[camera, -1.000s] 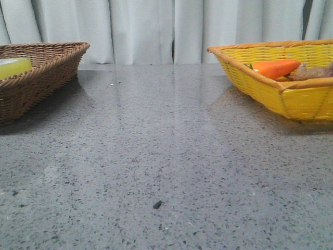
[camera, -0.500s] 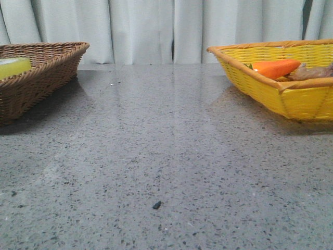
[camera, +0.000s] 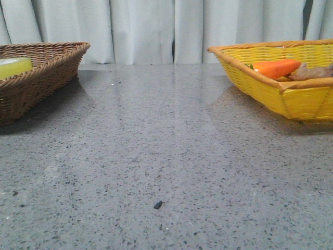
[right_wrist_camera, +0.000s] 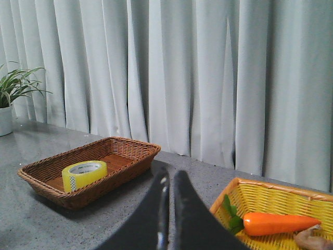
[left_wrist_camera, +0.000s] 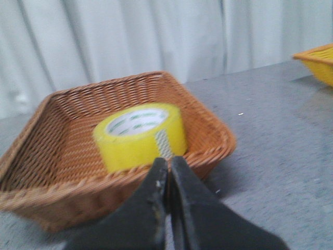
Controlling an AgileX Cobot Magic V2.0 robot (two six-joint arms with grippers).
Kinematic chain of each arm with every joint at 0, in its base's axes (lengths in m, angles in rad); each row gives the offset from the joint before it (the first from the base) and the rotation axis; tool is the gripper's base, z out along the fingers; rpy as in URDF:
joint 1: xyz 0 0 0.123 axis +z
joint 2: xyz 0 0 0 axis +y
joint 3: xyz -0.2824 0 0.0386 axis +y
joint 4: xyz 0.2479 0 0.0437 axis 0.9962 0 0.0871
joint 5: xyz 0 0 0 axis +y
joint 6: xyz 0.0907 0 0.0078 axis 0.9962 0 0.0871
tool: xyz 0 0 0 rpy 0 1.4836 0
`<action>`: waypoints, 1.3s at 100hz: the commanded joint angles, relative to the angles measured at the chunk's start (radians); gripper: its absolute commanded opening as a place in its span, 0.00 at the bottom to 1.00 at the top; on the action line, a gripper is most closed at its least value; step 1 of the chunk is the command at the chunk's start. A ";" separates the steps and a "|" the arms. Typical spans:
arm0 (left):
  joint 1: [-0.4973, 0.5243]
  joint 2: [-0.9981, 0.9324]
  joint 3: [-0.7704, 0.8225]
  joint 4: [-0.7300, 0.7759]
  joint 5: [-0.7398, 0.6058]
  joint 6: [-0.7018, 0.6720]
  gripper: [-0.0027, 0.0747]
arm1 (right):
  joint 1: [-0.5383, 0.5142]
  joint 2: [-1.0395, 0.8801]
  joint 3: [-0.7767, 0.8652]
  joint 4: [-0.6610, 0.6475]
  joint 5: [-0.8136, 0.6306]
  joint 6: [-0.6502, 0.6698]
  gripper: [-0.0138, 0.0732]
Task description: Transfer tape with both arms
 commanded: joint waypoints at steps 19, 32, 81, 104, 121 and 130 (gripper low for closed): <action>0.140 -0.080 0.087 -0.010 0.005 -0.068 0.01 | -0.002 0.016 -0.018 -0.014 -0.072 -0.008 0.08; 0.153 -0.082 0.123 -0.012 0.071 -0.068 0.01 | -0.002 0.016 -0.018 -0.014 -0.072 -0.008 0.08; 0.148 -0.088 0.140 -0.059 0.093 -0.088 0.01 | -0.002 0.016 -0.018 -0.014 -0.072 -0.008 0.08; 0.148 -0.088 0.140 -0.059 0.093 -0.088 0.01 | -0.002 0.016 -0.018 -0.014 -0.072 -0.008 0.08; 0.148 -0.088 0.140 -0.059 0.093 -0.088 0.01 | -0.002 0.016 -0.018 -0.014 -0.072 -0.008 0.08; 0.148 -0.088 0.140 -0.059 0.093 -0.088 0.01 | -0.002 0.016 -0.018 -0.014 -0.072 -0.008 0.08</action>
